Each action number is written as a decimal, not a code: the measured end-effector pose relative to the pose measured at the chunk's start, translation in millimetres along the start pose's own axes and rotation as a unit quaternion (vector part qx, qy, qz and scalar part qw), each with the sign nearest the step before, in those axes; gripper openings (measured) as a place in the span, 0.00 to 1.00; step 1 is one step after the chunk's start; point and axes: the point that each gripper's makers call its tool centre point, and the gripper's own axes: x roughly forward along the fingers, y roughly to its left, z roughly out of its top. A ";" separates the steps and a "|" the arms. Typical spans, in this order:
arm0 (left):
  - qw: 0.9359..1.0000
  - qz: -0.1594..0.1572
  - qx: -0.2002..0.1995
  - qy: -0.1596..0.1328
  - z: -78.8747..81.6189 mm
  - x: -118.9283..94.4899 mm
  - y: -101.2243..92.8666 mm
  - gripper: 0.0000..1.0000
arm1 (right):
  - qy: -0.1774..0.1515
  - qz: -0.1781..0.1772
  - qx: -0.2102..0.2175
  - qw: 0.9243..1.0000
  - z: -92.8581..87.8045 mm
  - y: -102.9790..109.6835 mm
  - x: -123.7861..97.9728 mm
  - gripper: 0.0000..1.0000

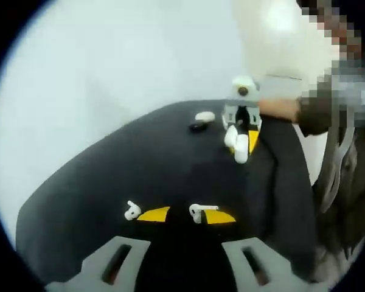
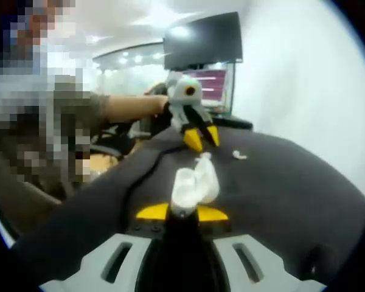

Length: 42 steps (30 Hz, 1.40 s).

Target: Pick up three earphones and place each one into its charging case using tactile feedback, ensure that each earphone is properly inserted and securely positioned inside the case.

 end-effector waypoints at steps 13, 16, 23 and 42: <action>0.984 0.150 -0.101 -0.004 0.0 -1.4 79.2 0.17 | -0.001 0.000 -0.001 1.000 0.1 -0.3 0.0 0.17; 0.993 0.117 -0.011 -0.020 10.6 9.7 66.4 0.18 | -0.001 0.001 -0.001 1.000 0.1 -0.3 -0.1 0.17; 0.989 0.120 0.067 0.056 -7.5 28.6 64.9 0.13 | -0.002 0.001 -0.002 1.000 0.0 -0.7 -0.4 0.17; 0.972 0.165 -0.161 0.056 -3.7 6.7 64.2 0.18 | -0.002 0.001 -0.004 1.000 -0.1 -0.1 -0.4 0.17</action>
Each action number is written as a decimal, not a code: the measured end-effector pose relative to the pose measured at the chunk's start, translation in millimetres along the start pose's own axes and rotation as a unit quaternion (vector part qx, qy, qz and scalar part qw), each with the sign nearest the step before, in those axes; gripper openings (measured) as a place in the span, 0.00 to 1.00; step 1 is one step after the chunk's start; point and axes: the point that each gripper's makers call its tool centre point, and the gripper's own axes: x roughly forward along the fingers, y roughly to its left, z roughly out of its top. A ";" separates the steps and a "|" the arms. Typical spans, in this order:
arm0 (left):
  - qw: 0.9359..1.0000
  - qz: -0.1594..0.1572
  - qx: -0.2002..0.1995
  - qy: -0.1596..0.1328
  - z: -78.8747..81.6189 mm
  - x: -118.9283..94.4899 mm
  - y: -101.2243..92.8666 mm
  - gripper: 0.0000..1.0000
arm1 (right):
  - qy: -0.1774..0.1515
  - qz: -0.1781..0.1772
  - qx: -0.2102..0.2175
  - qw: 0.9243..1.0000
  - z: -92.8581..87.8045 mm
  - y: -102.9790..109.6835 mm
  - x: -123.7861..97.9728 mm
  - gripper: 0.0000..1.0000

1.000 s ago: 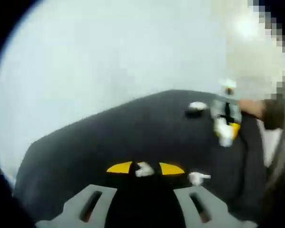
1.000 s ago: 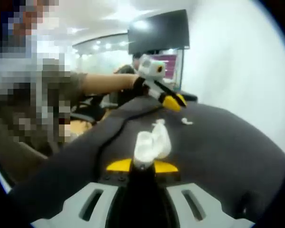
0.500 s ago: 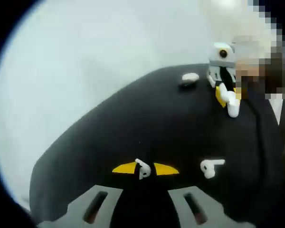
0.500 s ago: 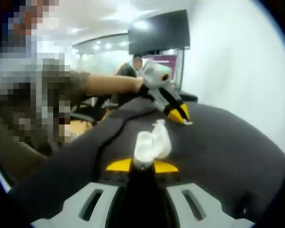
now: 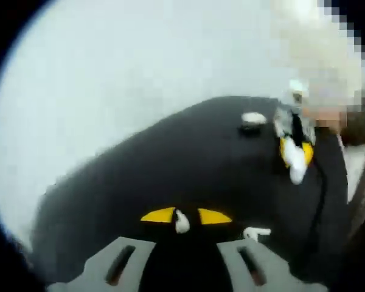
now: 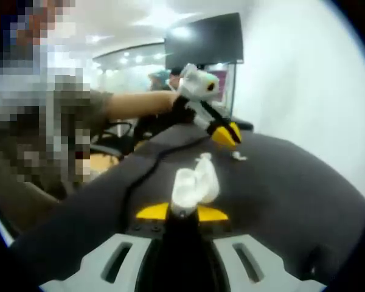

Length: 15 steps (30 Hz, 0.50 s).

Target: Pick up three earphones and place each one into its charging case using tactile feedback, ensure that each earphone is properly inserted and securely positioned inside the case.

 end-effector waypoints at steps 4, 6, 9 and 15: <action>1.000 0.011 0.012 0.000 -11.9 -6.5 -1.3 0.06 | 0.000 0.000 0.000 1.000 -0.1 -0.1 -0.1 0.17; 1.000 0.003 -0.005 -0.007 -15.7 -7.9 -8.9 0.04 | 0.000 0.000 0.000 1.000 0.0 -0.1 0.0 0.17; 0.998 -0.020 -0.047 -0.043 -9.9 -5.5 -21.4 0.08 | 0.000 0.000 -0.002 1.000 0.1 0.0 0.2 0.17; 0.998 0.025 -0.045 -0.022 -18.0 14.8 -9.6 0.17 | 0.000 -0.003 -0.008 1.000 0.3 0.2 -0.1 0.17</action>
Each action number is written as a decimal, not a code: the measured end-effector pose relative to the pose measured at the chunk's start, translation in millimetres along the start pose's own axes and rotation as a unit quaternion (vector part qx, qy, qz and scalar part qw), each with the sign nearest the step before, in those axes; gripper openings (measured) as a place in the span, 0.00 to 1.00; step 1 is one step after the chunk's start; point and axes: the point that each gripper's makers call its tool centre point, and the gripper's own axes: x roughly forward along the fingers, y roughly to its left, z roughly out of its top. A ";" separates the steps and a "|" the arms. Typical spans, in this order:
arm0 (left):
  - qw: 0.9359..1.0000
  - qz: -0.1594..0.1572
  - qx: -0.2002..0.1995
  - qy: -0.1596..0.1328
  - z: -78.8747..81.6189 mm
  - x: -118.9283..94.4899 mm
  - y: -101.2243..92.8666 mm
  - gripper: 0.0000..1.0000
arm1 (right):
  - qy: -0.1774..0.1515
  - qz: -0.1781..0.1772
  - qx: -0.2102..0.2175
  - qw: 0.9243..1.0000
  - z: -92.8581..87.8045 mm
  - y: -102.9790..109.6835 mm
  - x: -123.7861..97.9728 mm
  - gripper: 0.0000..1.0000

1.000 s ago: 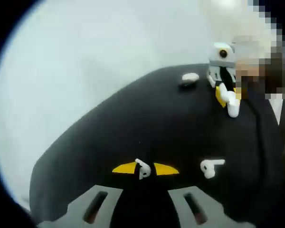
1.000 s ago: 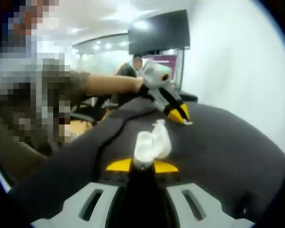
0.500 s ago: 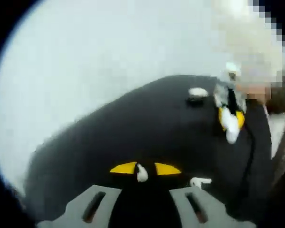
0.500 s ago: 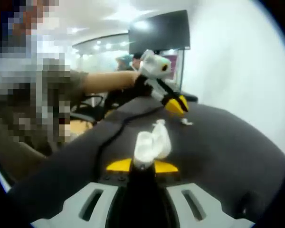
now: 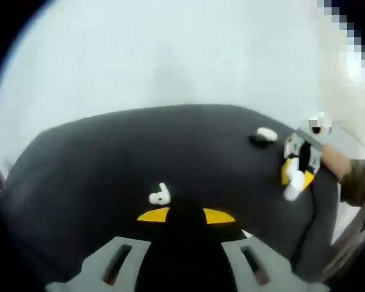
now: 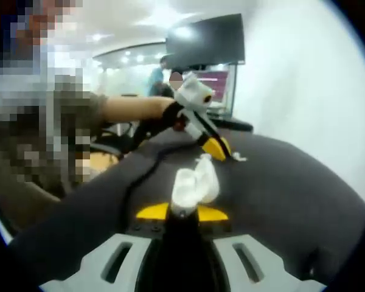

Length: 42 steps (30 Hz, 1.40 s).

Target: Pick up three earphones and place each one into its charging case using tactile feedback, ensure that each earphone is properly inserted and securely positioned inside the case.

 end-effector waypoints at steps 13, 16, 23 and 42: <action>0.996 -0.006 -0.075 -0.047 27.4 26.7 26.8 0.13 | -0.002 0.002 0.001 1.000 -0.2 -0.1 -0.1 0.17; 0.990 -0.046 -0.118 -0.067 38.6 24.5 21.1 0.20 | -0.002 0.003 0.001 1.000 -0.1 0.0 0.0 0.17; 0.993 -0.022 -0.106 -0.045 28.7 27.5 32.0 0.14 | -0.001 0.004 0.001 1.000 0.0 0.1 -0.1 0.17; 0.947 -0.057 0.272 -0.162 71.6 -19.5 -46.2 0.08 | -0.002 0.006 0.002 1.000 -0.5 -0.8 -0.6 0.17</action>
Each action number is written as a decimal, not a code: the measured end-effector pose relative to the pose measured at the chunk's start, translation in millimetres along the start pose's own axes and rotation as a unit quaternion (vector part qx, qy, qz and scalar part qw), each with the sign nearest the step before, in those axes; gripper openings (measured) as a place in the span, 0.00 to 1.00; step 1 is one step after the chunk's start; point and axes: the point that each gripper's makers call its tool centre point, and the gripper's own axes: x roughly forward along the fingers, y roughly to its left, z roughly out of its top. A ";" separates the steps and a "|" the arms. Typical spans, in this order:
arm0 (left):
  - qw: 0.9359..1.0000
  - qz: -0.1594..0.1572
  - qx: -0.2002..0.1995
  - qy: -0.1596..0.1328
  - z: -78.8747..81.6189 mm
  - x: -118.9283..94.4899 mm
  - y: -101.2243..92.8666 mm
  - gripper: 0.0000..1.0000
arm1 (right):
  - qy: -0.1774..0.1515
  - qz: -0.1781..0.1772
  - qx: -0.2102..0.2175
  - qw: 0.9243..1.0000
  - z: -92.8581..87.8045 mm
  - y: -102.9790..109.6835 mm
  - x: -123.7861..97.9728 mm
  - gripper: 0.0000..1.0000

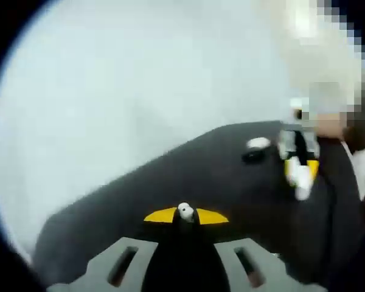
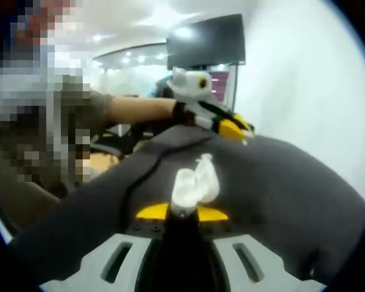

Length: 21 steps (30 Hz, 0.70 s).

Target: Pick up three earphones and place each one into its charging case using tactile feedback, ensure that each earphone is properly inserted and securely positioned inside the case.

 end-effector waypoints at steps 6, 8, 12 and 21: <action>0.981 -0.111 0.151 -0.046 50.9 -16.7 -61.8 0.08 | 0.000 -0.001 0.000 1.000 -0.2 -0.4 -0.3 0.17; 0.975 -0.125 0.180 -0.021 54.0 -18.6 -73.1 0.08 | 0.000 -0.001 0.000 1.000 -0.3 -0.3 -0.3 0.17; 0.956 -0.144 0.256 -0.021 62.6 -15.9 -93.8 0.08 | 0.000 -0.001 -0.001 1.000 -0.3 -0.2 -0.2 0.17; 0.904 -0.206 0.375 0.021 43.8 -7.5 -137.5 0.08 | 0.000 -0.002 -0.002 1.000 -0.5 -0.2 0.0 0.17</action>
